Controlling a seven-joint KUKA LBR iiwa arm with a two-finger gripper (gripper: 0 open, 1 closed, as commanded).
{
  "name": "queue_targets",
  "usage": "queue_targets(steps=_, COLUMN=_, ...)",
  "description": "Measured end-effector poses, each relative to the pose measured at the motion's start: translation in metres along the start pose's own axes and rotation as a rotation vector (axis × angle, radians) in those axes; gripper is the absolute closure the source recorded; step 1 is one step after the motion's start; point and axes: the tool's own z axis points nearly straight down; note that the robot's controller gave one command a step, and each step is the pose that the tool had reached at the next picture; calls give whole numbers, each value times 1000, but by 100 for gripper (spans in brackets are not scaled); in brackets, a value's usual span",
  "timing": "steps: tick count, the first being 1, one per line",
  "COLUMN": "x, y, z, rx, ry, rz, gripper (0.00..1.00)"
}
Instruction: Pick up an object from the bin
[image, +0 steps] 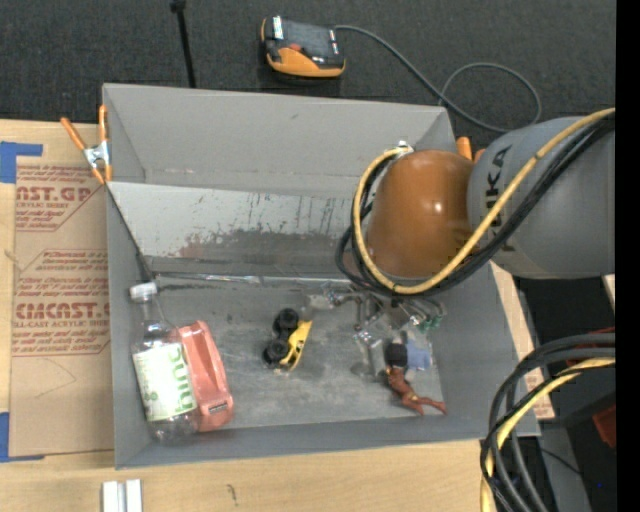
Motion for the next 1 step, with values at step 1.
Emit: queue_targets(steps=1, x=-2, y=13, z=23, rx=-5, ry=0, rz=-149, gripper=0)
